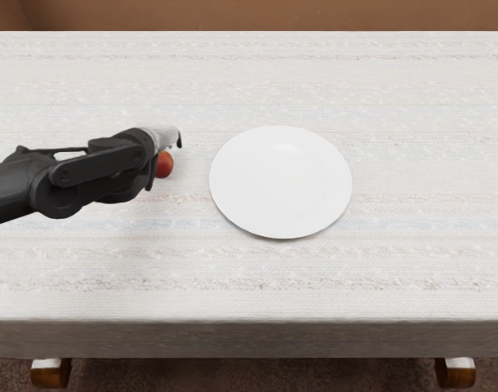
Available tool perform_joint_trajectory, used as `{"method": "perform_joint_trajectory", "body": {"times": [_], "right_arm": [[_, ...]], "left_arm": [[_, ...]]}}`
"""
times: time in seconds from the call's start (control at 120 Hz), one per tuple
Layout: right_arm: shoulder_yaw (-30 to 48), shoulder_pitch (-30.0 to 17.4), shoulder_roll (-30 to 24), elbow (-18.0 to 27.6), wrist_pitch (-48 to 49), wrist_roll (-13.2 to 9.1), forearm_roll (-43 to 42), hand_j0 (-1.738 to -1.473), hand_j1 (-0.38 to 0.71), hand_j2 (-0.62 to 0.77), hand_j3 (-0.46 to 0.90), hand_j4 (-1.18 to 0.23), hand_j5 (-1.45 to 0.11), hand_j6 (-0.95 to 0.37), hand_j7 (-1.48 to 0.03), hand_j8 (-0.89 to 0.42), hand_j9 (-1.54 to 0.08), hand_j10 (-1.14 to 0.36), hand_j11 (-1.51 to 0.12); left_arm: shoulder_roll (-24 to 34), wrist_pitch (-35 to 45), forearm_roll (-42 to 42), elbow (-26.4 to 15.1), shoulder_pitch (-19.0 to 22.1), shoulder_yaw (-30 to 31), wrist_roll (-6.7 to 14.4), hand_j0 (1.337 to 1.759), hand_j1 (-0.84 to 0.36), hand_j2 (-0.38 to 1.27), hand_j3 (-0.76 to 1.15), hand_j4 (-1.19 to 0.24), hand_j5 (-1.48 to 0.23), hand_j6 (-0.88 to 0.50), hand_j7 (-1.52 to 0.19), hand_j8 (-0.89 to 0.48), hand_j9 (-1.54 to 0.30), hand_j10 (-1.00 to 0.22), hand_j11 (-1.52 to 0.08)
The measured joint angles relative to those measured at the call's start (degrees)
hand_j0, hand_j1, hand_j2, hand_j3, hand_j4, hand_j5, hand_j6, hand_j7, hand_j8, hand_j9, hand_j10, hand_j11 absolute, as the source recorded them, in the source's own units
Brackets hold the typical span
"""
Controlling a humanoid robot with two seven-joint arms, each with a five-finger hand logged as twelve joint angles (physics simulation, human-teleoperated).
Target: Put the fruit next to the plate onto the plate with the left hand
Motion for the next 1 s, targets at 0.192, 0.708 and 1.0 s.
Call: {"method": "perform_joint_trajectory", "body": {"times": [0.192,0.708,1.0], "right_arm": [[0.0,0.0,0.0,0.0,0.0,0.0,0.0,-1.658,-0.33,0.0,0.0,-0.01,-0.02,-0.01,-0.02,-0.01,-0.02,-0.01,-0.02],[0.0,0.0,0.0,0.0,0.0,0.01,0.0,-1.658,-0.33,0.0,0.0,-0.01,-0.02,-0.01,-0.02,-0.01,-0.02,-0.01,-0.02],[0.0,0.0,0.0,0.0,0.0,-0.01,0.0,-1.658,-0.33,0.0,0.0,-0.01,-0.02,-0.01,-0.02,-0.01,-0.02,-0.01,-0.02]], "left_arm": [[0.09,0.25,-0.42,0.27,0.07,0.26,0.0,1.658,-0.06,0.07,0.0,-0.35,-0.45,-0.35,-0.45,-0.35,-0.45,-0.35,-0.45],[0.09,0.41,-0.92,1.69,0.03,0.31,0.0,1.658,-0.12,0.08,0.0,-0.39,-0.51,-0.39,-0.51,-0.39,-0.51,-0.39,-0.51],[-0.07,0.27,-0.96,3.07,0.11,0.31,0.0,1.658,-0.15,0.09,0.0,-0.42,-0.54,-0.42,-0.54,-0.42,-0.54,-0.42,-0.54]]}}
